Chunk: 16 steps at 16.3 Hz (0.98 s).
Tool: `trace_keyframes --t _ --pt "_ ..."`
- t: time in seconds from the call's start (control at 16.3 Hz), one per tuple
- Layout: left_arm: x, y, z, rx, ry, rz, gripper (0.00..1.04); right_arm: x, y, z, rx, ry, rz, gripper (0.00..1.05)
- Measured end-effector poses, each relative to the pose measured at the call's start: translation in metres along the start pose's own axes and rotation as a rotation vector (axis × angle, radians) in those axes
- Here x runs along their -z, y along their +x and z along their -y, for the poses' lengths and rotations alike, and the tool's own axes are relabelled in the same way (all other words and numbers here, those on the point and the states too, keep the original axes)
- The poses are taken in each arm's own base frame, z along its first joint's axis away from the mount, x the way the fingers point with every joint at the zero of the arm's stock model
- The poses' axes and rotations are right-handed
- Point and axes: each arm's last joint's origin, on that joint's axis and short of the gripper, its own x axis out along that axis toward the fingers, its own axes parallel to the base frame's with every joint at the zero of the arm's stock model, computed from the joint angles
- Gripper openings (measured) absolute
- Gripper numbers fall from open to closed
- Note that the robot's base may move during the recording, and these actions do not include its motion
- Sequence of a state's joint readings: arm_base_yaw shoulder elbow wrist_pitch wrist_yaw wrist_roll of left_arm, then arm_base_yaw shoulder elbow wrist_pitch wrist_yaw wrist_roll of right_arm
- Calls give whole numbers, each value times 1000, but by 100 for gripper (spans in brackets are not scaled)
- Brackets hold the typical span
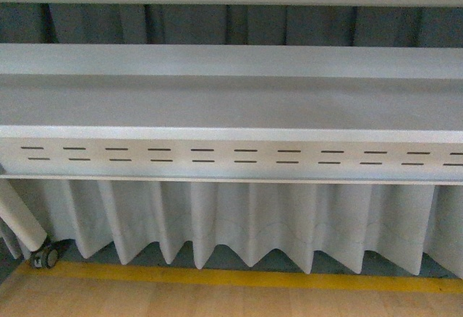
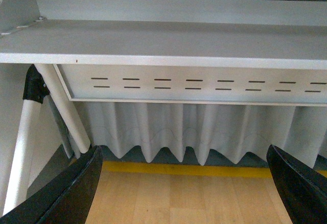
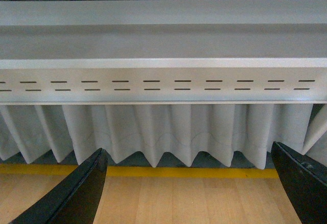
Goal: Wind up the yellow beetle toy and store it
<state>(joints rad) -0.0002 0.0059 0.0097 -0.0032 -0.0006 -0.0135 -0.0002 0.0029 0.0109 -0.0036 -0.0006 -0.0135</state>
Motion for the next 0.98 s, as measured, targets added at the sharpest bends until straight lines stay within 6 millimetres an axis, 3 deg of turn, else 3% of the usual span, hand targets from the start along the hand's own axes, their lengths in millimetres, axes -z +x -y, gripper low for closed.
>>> trace_keyframes --t 0.98 --pt "0 0 0 0 0 0 98 0 0 0 0 0 0 98"
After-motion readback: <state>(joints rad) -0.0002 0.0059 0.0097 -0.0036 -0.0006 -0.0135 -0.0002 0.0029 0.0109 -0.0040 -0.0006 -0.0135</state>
